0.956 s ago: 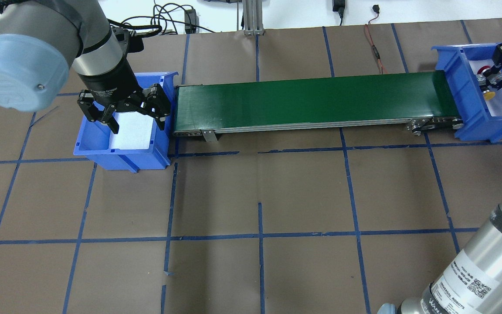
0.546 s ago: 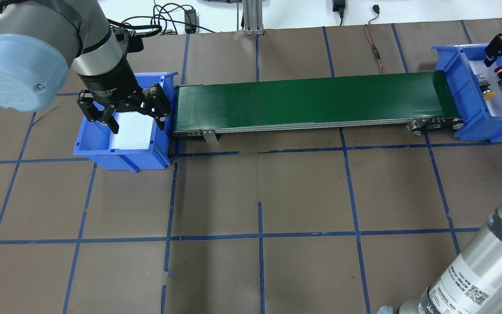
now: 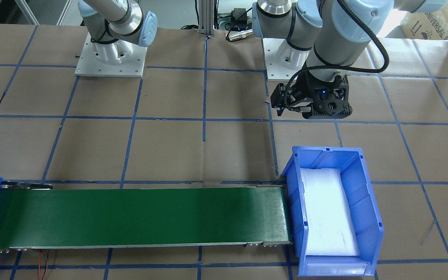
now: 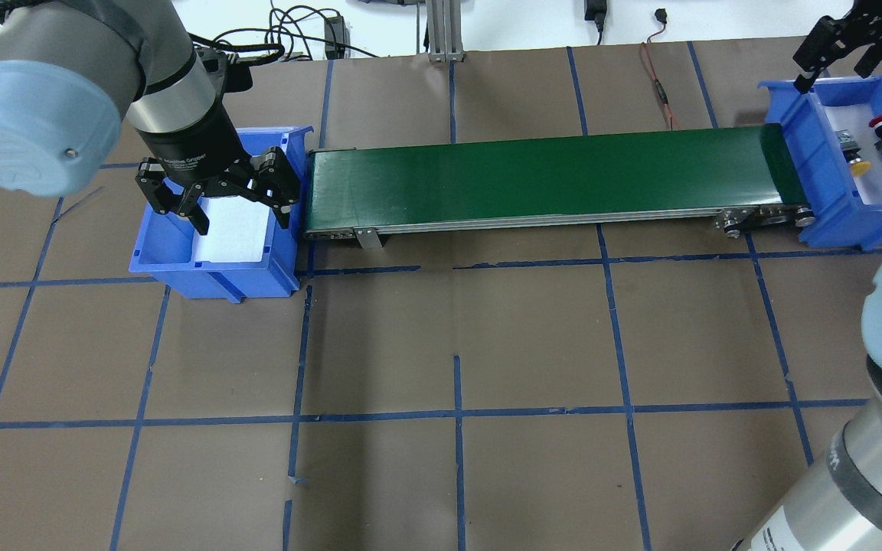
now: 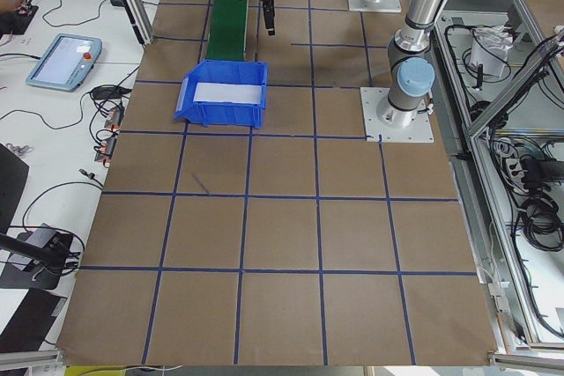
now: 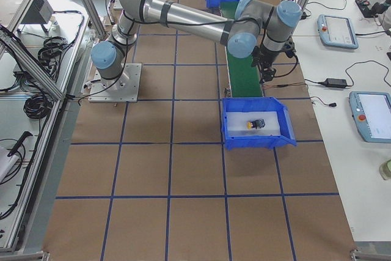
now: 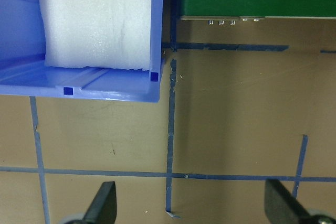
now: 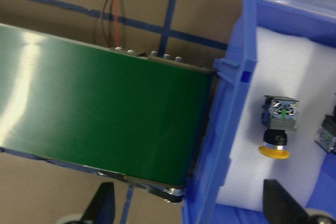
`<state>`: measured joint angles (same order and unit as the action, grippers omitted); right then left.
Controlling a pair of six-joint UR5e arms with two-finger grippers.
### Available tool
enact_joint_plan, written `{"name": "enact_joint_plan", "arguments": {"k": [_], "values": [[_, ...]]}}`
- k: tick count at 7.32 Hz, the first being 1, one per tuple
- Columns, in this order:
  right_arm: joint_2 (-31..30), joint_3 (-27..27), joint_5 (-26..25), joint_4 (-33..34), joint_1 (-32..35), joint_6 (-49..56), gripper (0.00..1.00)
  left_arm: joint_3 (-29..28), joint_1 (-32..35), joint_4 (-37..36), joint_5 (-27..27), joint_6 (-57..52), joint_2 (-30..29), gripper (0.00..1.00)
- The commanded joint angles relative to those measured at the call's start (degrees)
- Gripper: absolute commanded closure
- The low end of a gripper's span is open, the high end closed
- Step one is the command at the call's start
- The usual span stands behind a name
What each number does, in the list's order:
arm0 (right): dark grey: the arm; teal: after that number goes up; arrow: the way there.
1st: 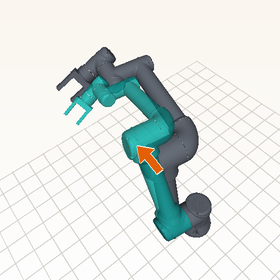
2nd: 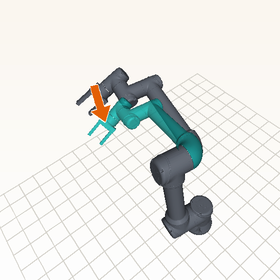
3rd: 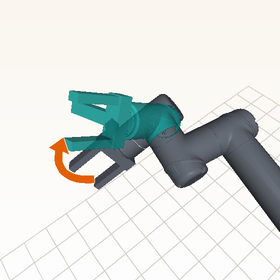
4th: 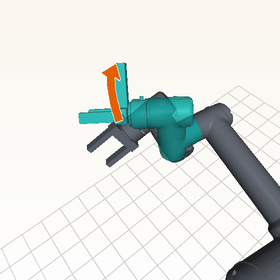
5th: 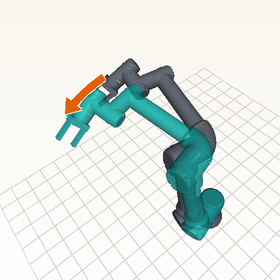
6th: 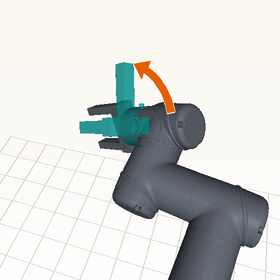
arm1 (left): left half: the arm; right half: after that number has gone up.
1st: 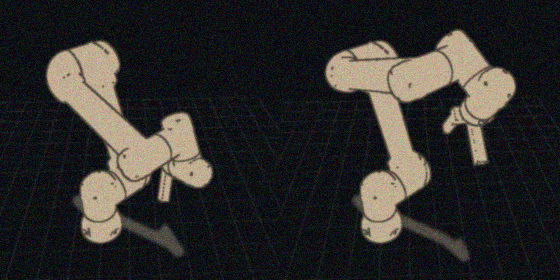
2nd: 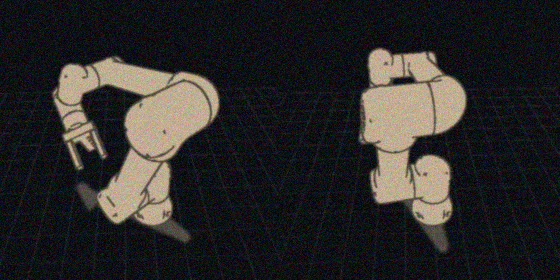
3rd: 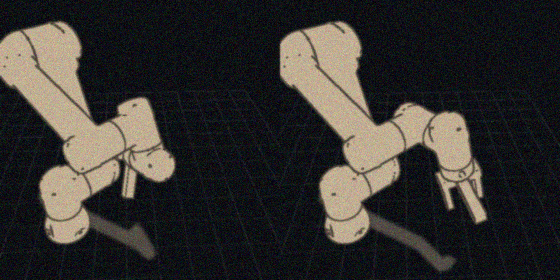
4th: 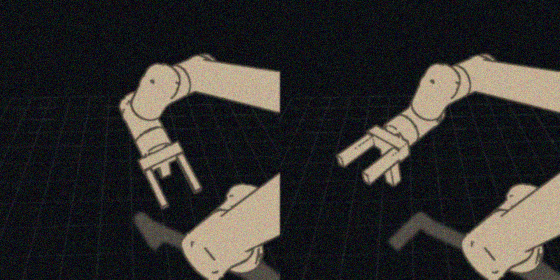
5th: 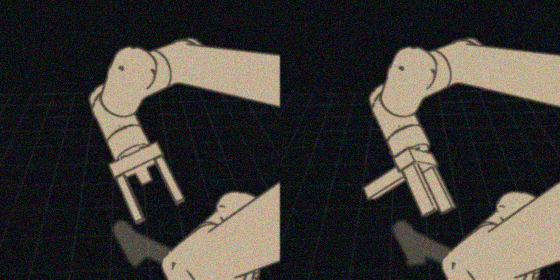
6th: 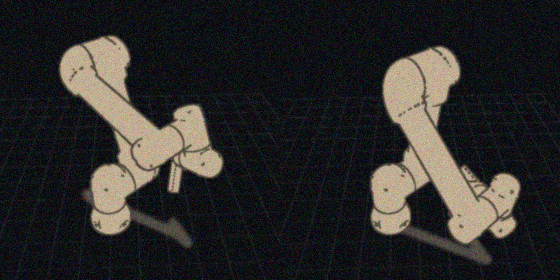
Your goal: Transport two buttons from left to right
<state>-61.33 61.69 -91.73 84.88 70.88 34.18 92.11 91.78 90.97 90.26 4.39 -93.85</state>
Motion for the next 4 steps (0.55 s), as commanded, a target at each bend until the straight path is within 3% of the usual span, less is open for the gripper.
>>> {"name": "enact_joint_plan", "arguments": {"k": [1, 2, 4], "values": [[-7.28, 2.98, 0.76, -9.35, 6.78, -6.65, 0.00, 0.00, -0.02, 0.00, 0.00, 0.01, -0.02, 0.00], [-9.84, 5.26, 1.63, -11.29, 11.34, -9.98, 0.00, 0.00, -0.02, 0.00, 0.00, 0.01, -0.02, 0.00], [-15.47, 8.43, 1.03, -6.67, 21.54, -21.55, 0.00, 0.61, -0.02, 0.00, 0.09, -0.08, 0.77, 0.00]]}}
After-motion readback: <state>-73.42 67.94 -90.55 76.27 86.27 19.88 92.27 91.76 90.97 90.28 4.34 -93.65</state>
